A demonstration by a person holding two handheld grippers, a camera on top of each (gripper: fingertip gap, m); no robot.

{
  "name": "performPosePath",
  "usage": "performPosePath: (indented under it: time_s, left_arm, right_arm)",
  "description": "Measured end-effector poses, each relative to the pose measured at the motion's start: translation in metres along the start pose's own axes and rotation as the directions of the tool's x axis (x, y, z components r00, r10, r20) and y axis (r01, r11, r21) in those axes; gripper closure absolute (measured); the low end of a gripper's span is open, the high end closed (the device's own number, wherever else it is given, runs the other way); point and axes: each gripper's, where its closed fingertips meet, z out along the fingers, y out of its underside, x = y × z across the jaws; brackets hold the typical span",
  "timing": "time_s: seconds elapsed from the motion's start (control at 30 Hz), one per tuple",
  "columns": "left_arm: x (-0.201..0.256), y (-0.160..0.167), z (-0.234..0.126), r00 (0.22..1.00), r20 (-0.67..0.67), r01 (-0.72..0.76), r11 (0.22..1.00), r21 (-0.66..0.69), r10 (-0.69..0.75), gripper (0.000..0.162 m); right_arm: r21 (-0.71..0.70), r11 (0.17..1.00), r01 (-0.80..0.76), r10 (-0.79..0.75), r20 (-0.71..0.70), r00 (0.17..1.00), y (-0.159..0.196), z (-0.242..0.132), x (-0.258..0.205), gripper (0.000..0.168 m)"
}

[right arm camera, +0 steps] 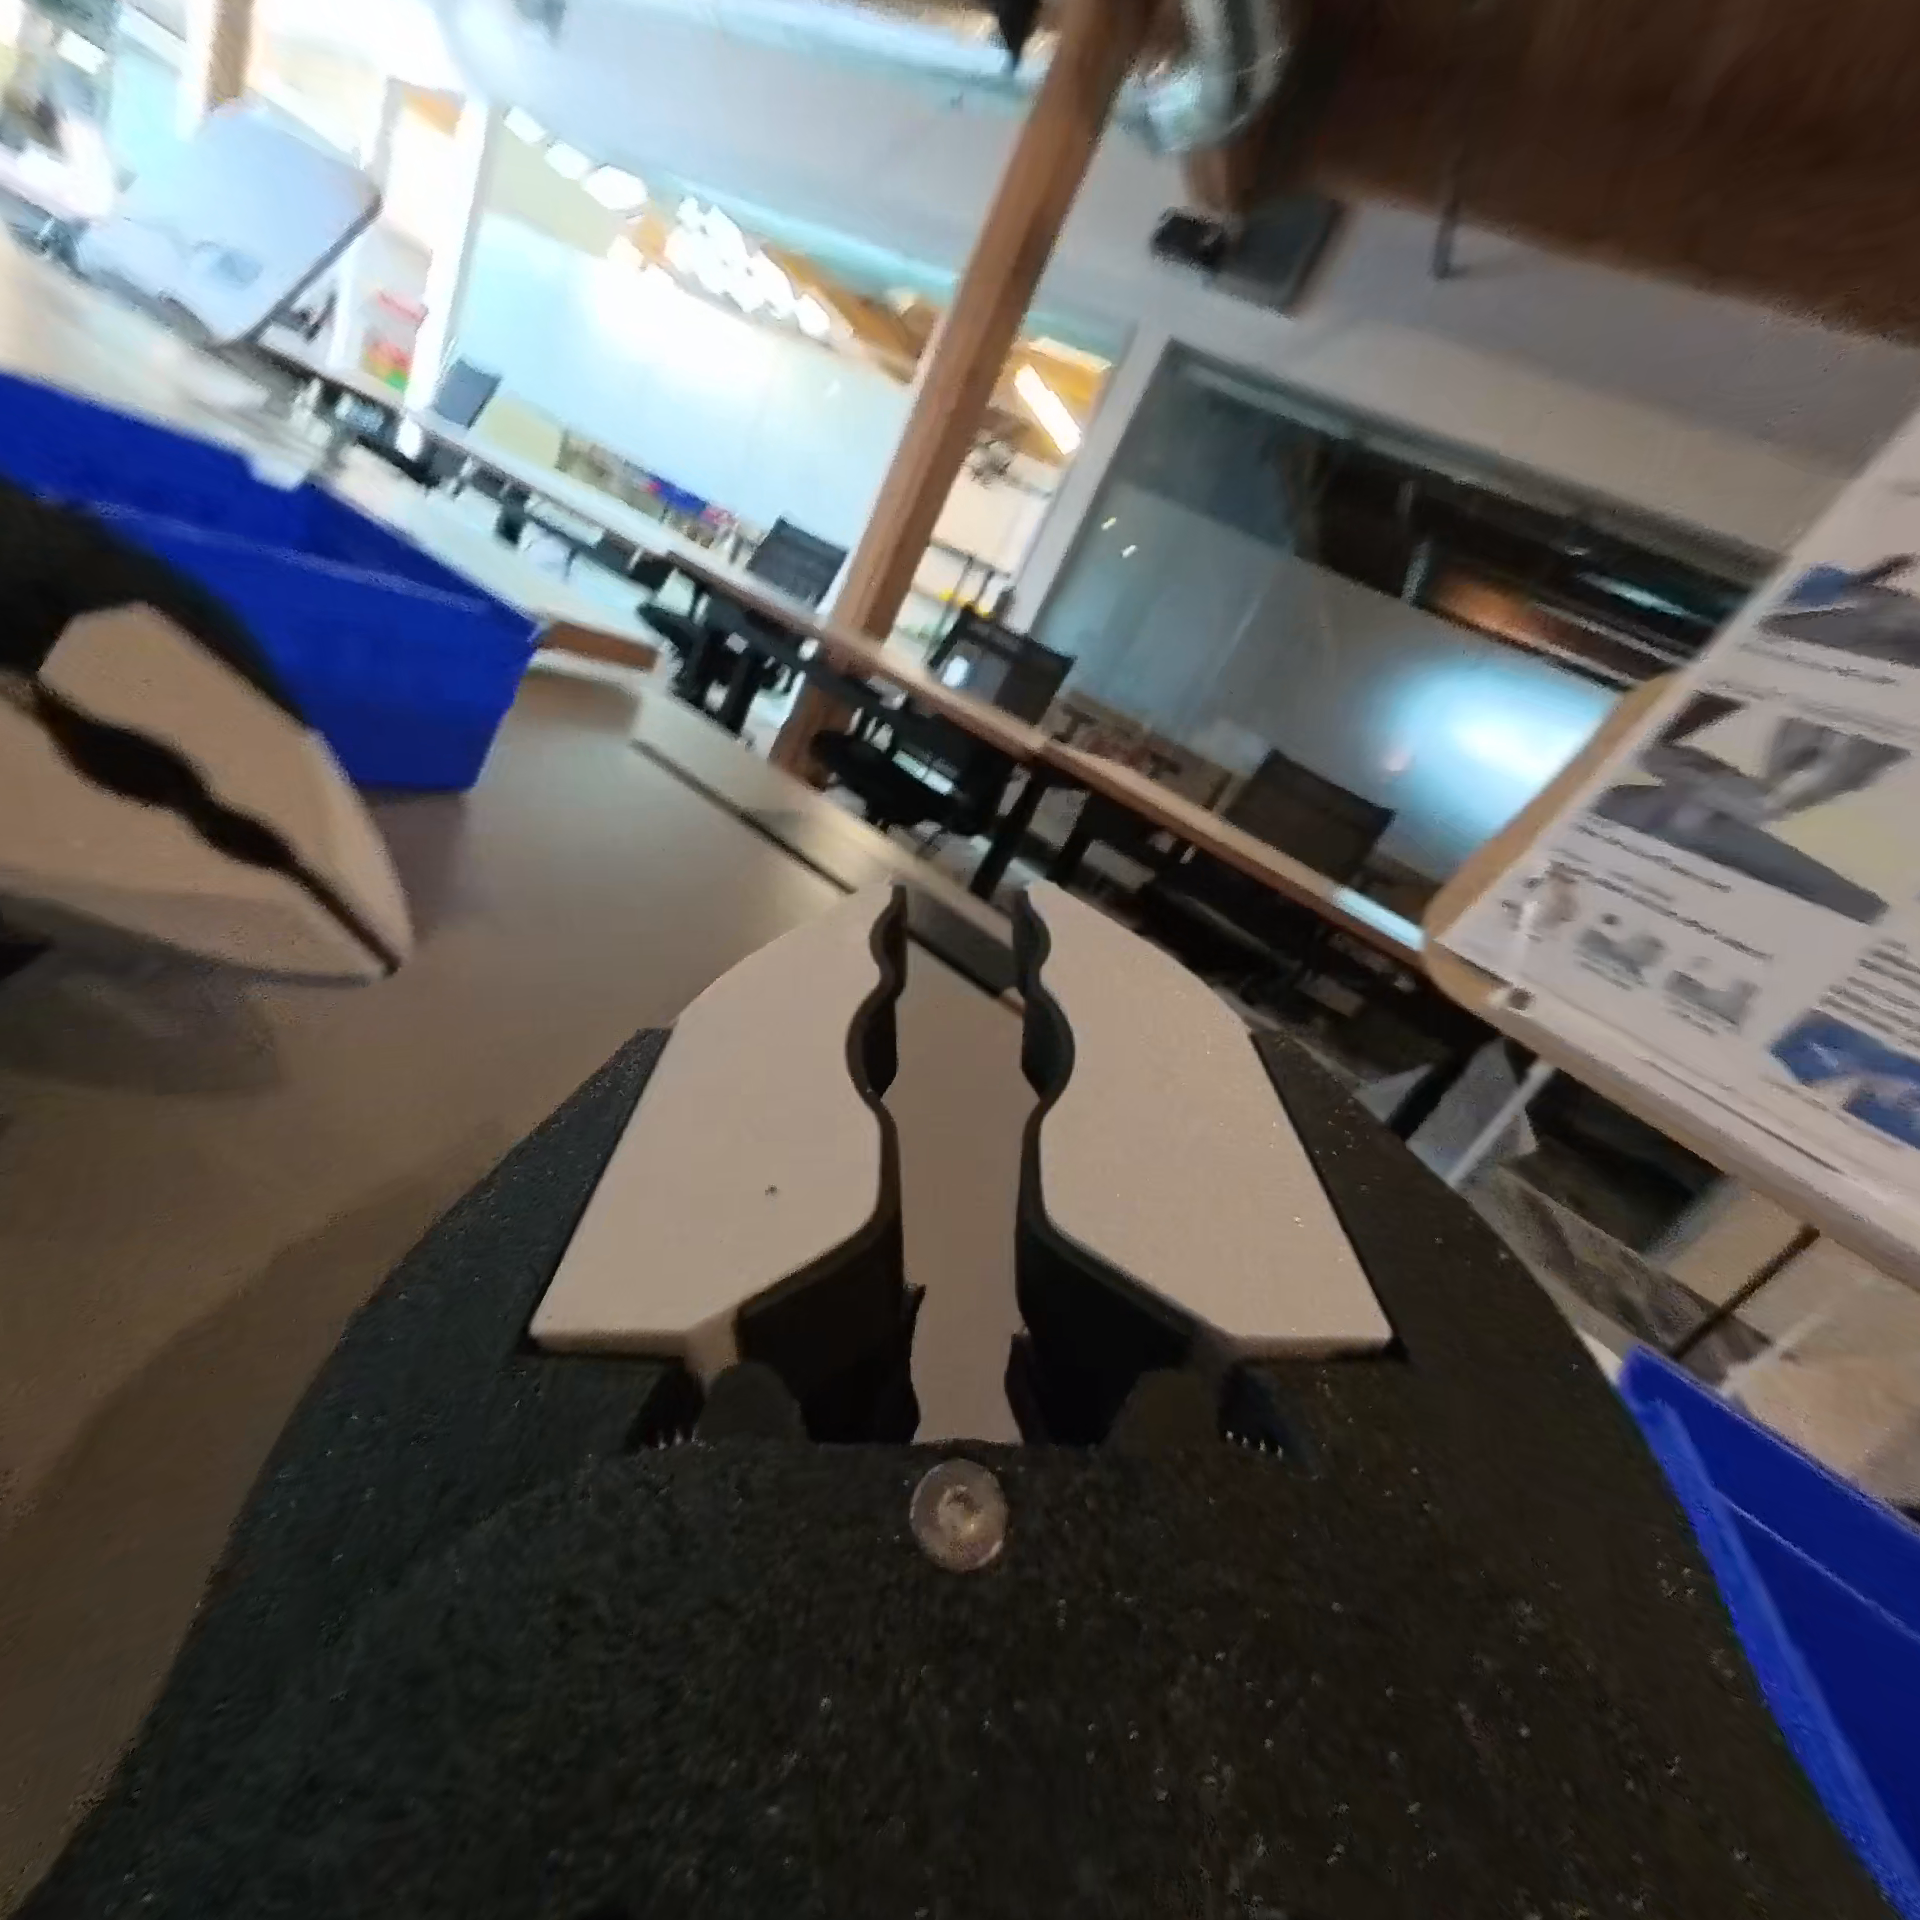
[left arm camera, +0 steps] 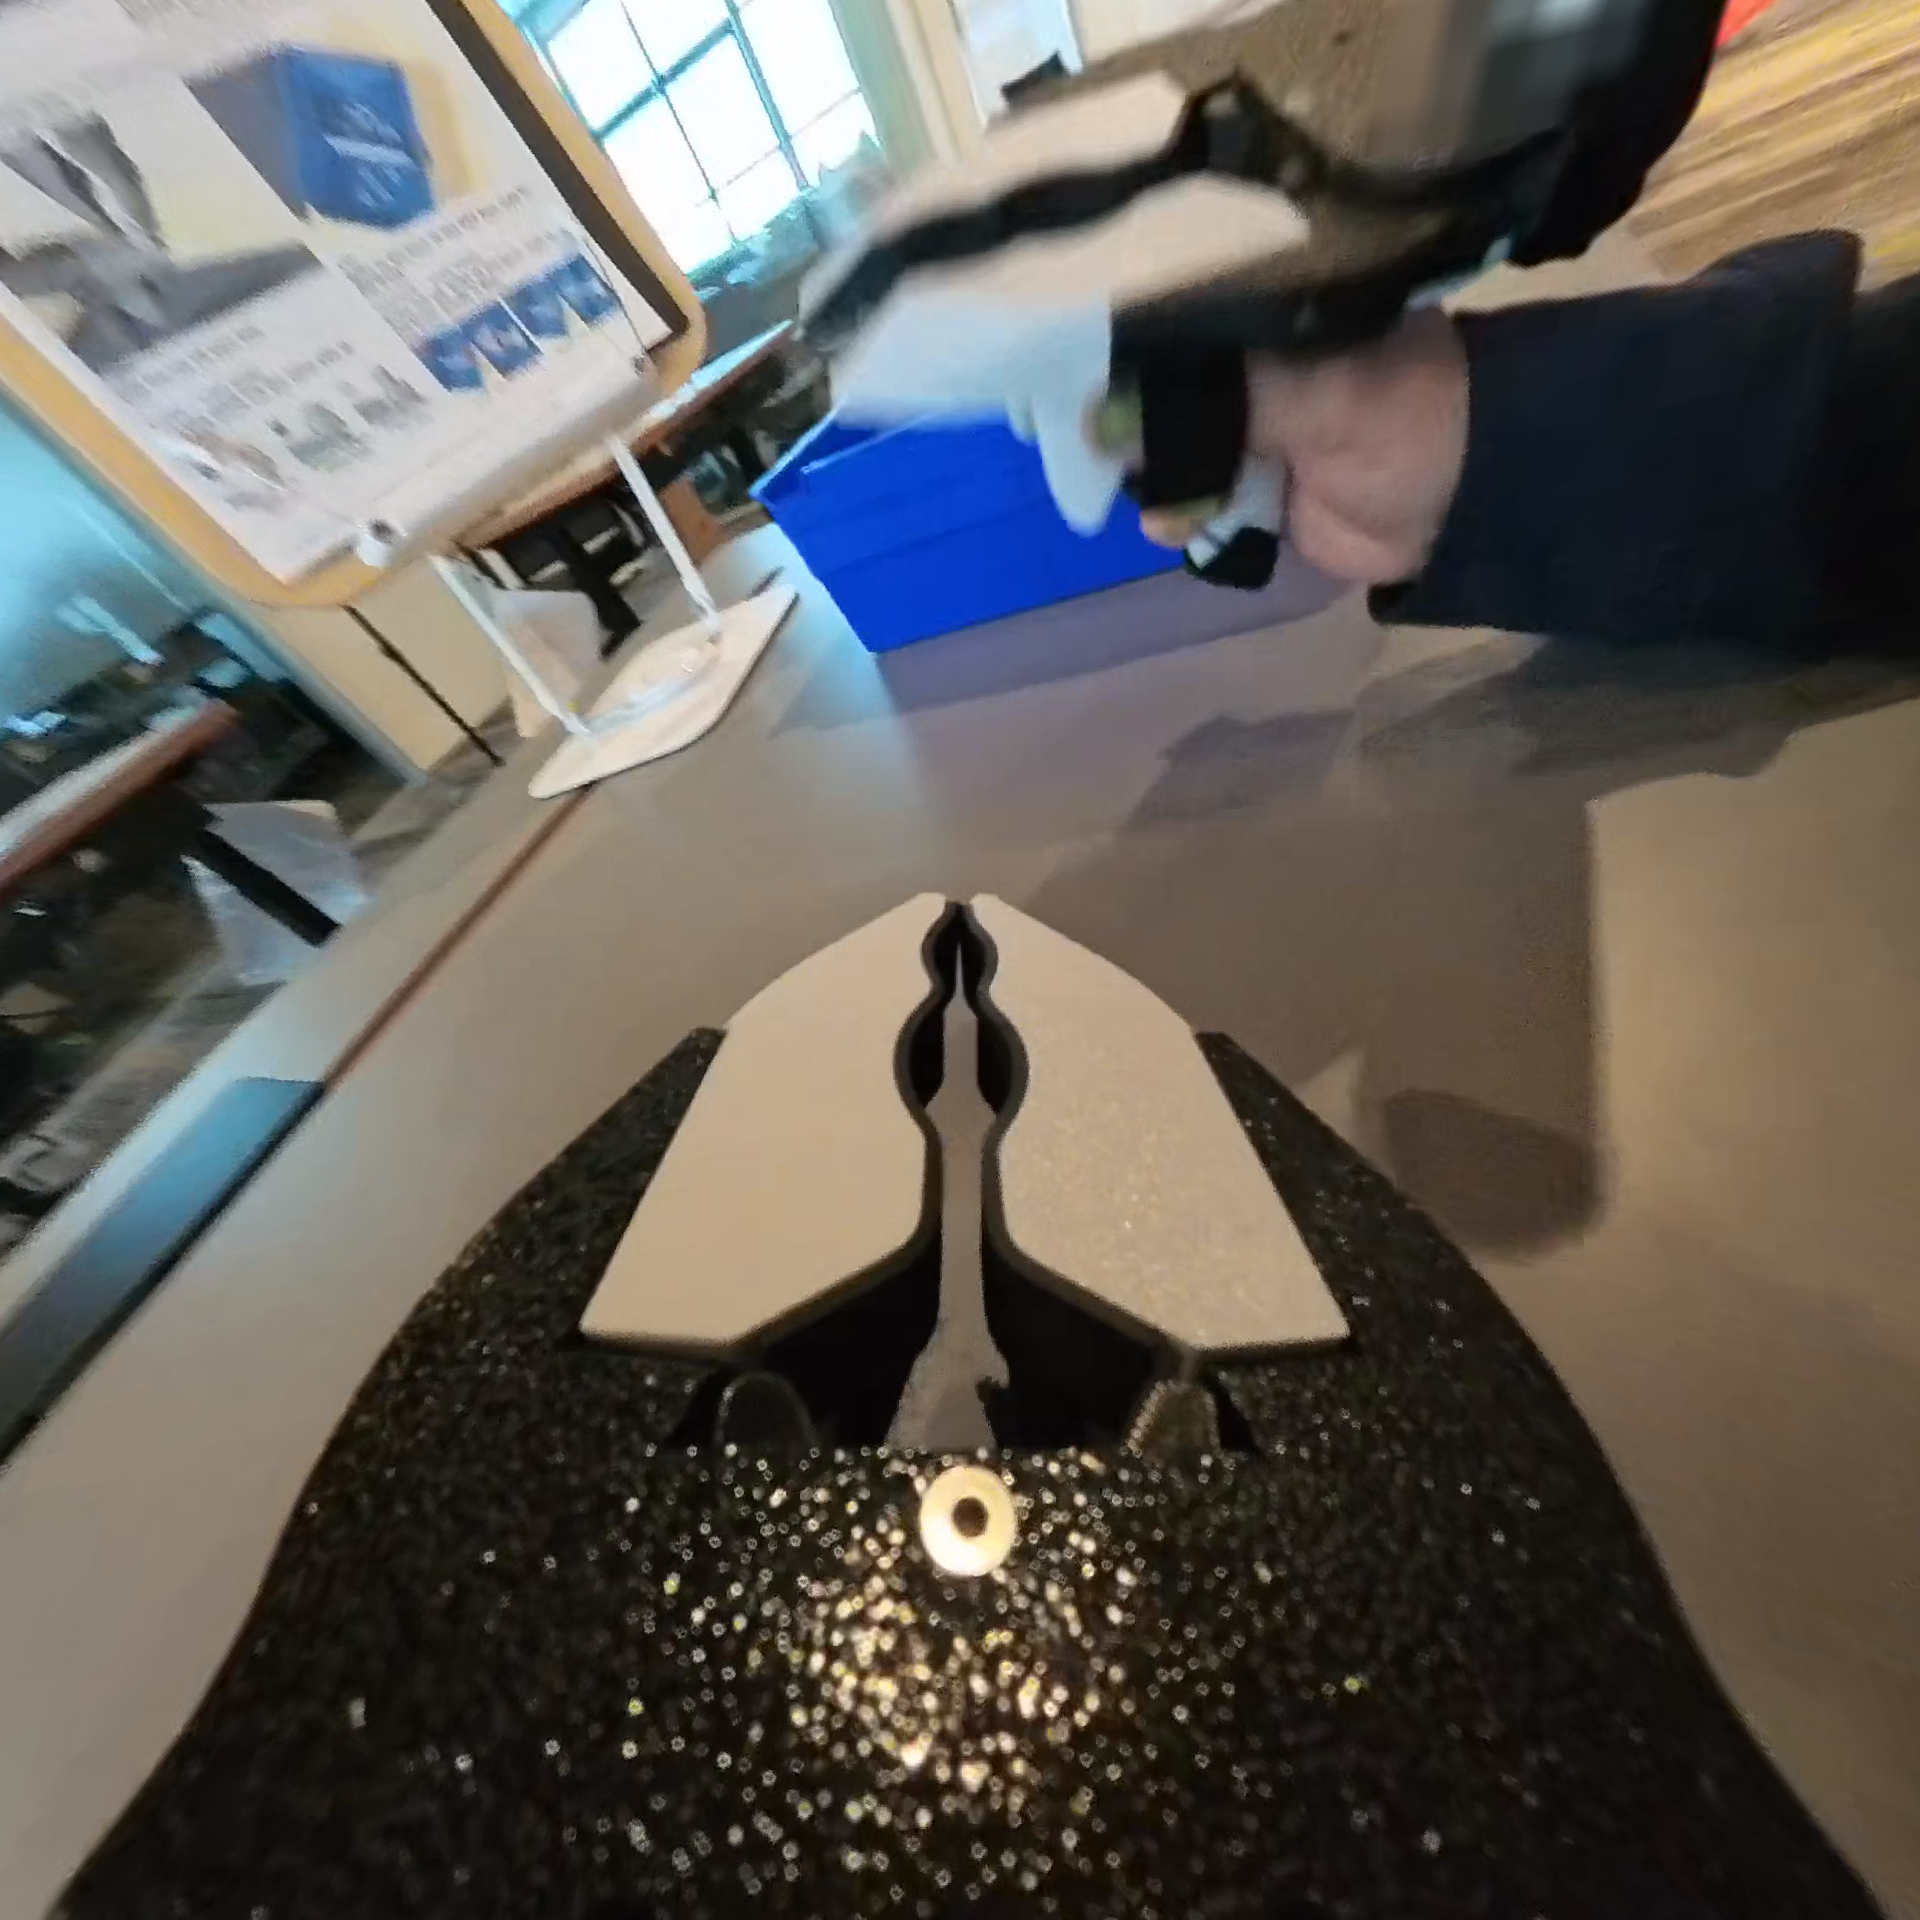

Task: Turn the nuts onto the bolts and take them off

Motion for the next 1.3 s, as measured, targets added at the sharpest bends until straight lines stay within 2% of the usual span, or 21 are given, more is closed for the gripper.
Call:
performPosePath:
  time_s: [0.1,0.2,0.3,0.43,0.53,0.7,0.77,0.83,0.93,0.97,1.07,1.17,1.3]
  left_arm:
    - [-0.003,-0.009,-0.002,0.998,0.050,-0.033,0.999,-0.030,0.035,0.162]
    - [-0.012,-0.016,-0.006,0.988,0.147,-0.029,0.996,-0.079,0.040,0.162]
    - [-0.025,-0.018,-0.018,0.964,0.265,0.046,0.989,-0.141,-0.007,0.162]
    - [-0.037,-0.032,-0.043,0.932,0.351,0.147,0.981,-0.124,-0.095,0.123]
    - [-0.049,-0.050,-0.068,0.896,0.396,0.229,0.973,-0.027,-0.199,0.094]
    - [-0.079,-0.074,-0.124,0.790,0.537,0.275,0.953,0.125,-0.298,0.050]
    - [-0.086,-0.078,-0.141,0.773,0.565,0.252,0.957,0.143,-0.288,0.042]
    - [-0.093,-0.065,-0.154,0.747,0.607,0.285,0.955,0.079,-0.273,0.043]
    - [-0.102,-0.023,-0.170,0.702,0.674,0.398,0.912,-0.103,-0.230,0.040]
    - [-0.102,-0.005,-0.174,0.703,0.681,0.439,0.879,-0.185,-0.207,0.046]
    - [-0.103,0.038,-0.191,0.704,0.702,0.502,0.775,-0.383,-0.109,0.080]
    - [-0.103,0.054,-0.196,0.685,0.715,0.567,0.720,-0.401,-0.141,0.094]
    - [-0.101,0.073,-0.204,0.672,0.731,0.631,0.609,-0.481,-0.119,0.097]
  right_arm:
    - [-0.052,0.996,0.073,-0.071,0.042,0.997,0.011,0.006,-0.015,0.150]
    - [-0.098,0.995,-0.008,0.013,0.054,0.998,0.018,0.007,-0.017,0.144]
    - [-0.123,0.985,-0.117,0.121,0.021,0.992,0.024,0.005,-0.005,0.136]
    - [-0.133,0.938,-0.320,0.320,-0.021,0.947,0.033,0.001,0.010,0.121]
    - [-0.121,0.904,-0.410,0.410,-0.029,0.912,0.038,-0.001,0.016,0.107]
    - [-0.087,0.905,-0.416,0.414,-0.040,0.909,0.034,-0.003,0.021,0.087]
    - [-0.088,0.915,-0.393,0.391,-0.044,0.919,0.034,-0.003,0.020,0.080]
    - [-0.091,0.925,-0.370,0.367,-0.045,0.929,0.034,-0.003,0.020,0.078]
    - [-0.092,0.935,-0.343,0.340,-0.043,0.939,0.033,-0.003,0.018,0.076]
    - [-0.093,0.937,-0.336,0.333,-0.042,0.942,0.032,-0.002,0.018,0.076]
    - [-0.090,0.945,-0.315,0.313,-0.033,0.949,0.030,-0.002,0.015,0.076]
    - [-0.095,0.950,-0.298,0.297,-0.026,0.954,0.030,-0.003,0.013,0.077]
    - [-0.101,0.950,-0.294,0.295,-0.014,0.956,0.031,-0.002,0.011,0.079]
